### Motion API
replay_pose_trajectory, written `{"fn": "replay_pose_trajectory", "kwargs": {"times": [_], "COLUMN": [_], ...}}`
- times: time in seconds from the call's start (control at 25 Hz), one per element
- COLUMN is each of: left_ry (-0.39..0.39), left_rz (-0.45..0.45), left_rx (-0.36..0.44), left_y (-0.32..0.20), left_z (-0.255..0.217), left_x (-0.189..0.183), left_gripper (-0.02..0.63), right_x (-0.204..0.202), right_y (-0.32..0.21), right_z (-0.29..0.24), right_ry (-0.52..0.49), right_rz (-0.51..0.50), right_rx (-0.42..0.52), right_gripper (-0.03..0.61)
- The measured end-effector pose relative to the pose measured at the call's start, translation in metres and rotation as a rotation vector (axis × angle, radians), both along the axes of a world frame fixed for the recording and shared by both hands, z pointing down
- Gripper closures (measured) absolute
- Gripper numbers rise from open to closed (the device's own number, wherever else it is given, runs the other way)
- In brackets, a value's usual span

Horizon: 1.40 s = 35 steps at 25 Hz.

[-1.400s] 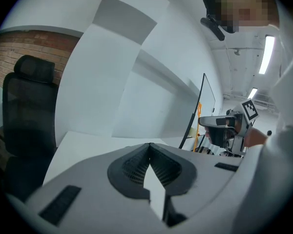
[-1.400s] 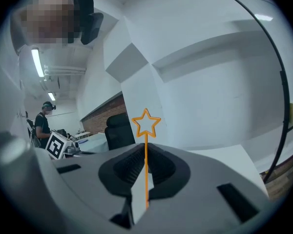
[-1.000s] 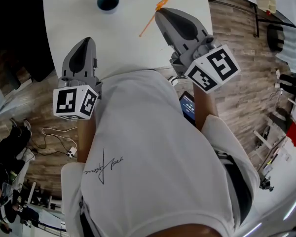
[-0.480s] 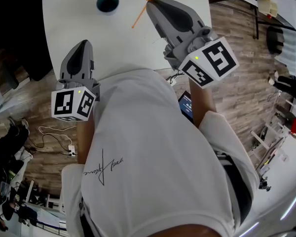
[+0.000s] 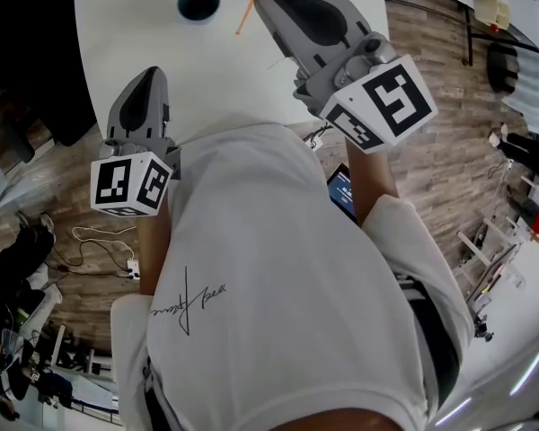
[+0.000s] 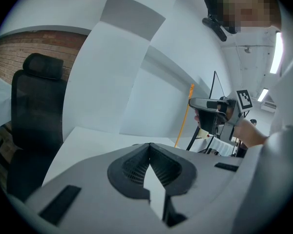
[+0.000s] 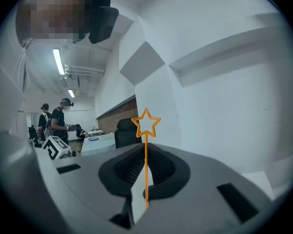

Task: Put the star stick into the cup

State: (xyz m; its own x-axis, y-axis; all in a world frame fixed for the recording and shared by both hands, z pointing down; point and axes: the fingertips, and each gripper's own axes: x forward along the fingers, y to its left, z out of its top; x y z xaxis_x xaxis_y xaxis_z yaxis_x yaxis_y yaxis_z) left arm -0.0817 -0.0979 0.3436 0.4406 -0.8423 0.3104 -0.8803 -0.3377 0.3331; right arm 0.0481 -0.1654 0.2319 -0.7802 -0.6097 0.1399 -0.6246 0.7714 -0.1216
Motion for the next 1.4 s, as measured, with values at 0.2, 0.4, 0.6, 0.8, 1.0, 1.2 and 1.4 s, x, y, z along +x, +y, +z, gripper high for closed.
{"fn": "replay_pose_trajectory", "kwargs": {"times": [0.2, 0.4, 0.6, 0.8, 1.0, 1.2, 1.4], "left_ry": [-0.003, 0.004, 0.010, 0.013, 0.016, 0.014, 0.013], "left_rz": [0.009, 0.013, 0.010, 0.002, -0.002, -0.002, -0.008], "left_rx": [-0.011, -0.017, -0.029, -0.037, -0.050, -0.056, -0.071], "left_y": [-0.005, -0.006, -0.005, -0.005, -0.006, -0.007, -0.008], "left_z": [0.003, 0.006, 0.010, 0.012, 0.017, 0.016, 0.022], "left_x": [-0.002, -0.001, -0.002, -0.005, -0.006, -0.007, -0.009], "left_gripper": [0.606, 0.606, 0.606, 0.606, 0.606, 0.606, 0.606], "right_x": [-0.005, -0.007, -0.011, -0.018, -0.022, -0.025, -0.027], "right_y": [-0.009, -0.014, -0.019, -0.024, -0.031, -0.037, -0.043], "right_z": [-0.003, -0.001, -0.001, -0.001, 0.000, 0.000, 0.005], "right_ry": [-0.041, -0.048, -0.054, -0.055, -0.064, -0.074, -0.088], "right_rz": [-0.002, -0.003, -0.009, -0.017, -0.017, -0.016, -0.011], "right_rx": [-0.009, -0.017, -0.020, -0.017, -0.017, -0.018, -0.029], "right_gripper": [0.555, 0.555, 0.555, 0.555, 0.555, 0.555, 0.555]}}
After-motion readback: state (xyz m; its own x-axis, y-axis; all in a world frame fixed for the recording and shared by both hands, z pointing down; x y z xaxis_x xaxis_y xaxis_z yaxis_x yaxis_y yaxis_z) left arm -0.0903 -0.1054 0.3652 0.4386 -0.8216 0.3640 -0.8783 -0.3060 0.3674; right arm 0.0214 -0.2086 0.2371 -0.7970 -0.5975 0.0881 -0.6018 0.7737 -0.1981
